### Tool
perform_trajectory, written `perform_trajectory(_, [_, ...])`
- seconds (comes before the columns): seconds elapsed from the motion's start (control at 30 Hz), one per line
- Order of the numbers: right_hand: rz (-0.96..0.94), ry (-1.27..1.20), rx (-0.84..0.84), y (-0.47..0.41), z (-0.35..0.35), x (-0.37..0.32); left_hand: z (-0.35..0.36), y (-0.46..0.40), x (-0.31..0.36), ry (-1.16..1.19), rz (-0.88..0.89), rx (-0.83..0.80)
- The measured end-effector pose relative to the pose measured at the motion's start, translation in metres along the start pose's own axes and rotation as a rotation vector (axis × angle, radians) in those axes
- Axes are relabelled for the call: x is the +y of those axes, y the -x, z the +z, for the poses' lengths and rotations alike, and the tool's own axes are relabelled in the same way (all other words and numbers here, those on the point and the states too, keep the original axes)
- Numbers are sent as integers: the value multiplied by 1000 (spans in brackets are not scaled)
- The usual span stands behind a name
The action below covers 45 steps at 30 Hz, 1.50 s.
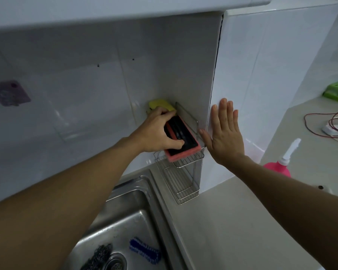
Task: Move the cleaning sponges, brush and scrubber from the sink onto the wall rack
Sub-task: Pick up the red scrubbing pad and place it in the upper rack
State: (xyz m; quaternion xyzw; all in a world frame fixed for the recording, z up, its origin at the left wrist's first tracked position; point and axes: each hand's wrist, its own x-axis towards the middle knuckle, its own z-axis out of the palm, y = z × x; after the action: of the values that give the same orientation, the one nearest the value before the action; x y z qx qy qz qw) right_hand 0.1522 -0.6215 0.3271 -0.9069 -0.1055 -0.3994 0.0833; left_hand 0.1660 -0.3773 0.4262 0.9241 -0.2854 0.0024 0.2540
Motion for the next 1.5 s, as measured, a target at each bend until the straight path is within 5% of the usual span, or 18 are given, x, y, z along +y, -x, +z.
perform_trajectory(0.43, [-24,-12,60,0,10,3,17,-29,2,-76,-45,69])
perform_trajectory(0.87, [-35,-9,96,0,13,5,24,-24,-16,-216,-10,-276])
perform_trajectory(1.27, [3,34,21,2,3,-2,21,-23,-8,-310,-92,-388])
perform_trajectory(1.5, [64,-14,-79,10,-23,-18,25,-6,1,-214,-135,-271])
